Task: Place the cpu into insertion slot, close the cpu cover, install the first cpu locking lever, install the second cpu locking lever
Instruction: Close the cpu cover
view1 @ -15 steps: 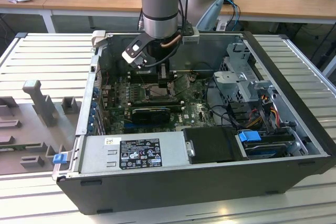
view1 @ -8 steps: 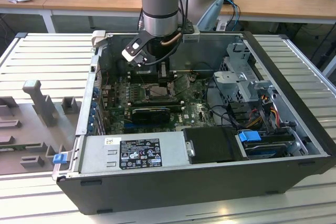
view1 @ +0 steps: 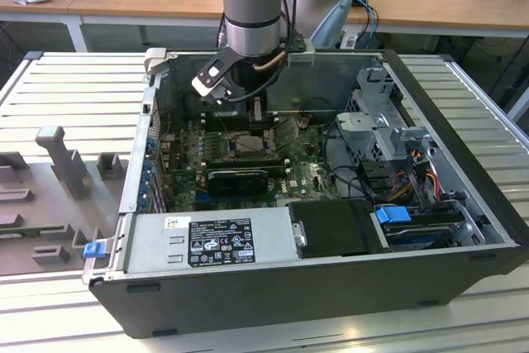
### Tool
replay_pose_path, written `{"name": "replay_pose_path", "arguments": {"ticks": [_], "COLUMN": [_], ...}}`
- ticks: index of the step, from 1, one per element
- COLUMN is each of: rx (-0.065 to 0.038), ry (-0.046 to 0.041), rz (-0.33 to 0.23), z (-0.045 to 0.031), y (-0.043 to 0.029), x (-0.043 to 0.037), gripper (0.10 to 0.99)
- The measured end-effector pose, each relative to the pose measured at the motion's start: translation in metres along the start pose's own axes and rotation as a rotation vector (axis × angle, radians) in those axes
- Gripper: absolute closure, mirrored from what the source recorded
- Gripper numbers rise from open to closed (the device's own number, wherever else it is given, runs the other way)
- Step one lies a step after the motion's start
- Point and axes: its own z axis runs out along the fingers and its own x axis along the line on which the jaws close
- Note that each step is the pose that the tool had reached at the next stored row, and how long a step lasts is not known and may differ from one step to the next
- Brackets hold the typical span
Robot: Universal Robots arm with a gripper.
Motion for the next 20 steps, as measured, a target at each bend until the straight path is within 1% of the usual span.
{"name": "replay_pose_path", "arguments": {"ticks": [5, 11, 15, 20], "rx": [0.0, 0.0, 0.0, 0.0], "ry": [0.0, -0.0001, -0.0002, -0.0027], "rz": [0.0, 0.0, 0.0, 0.0], "z": [-0.0009, -0.0062, -0.0113, -0.0219], "y": [0.0001, 0.0005, 0.001, 0.0019], "x": [0.0, 0.0001, 0.0003, 0.0006], "gripper": [0.98, 0.98, 0.98, 0.98]}}
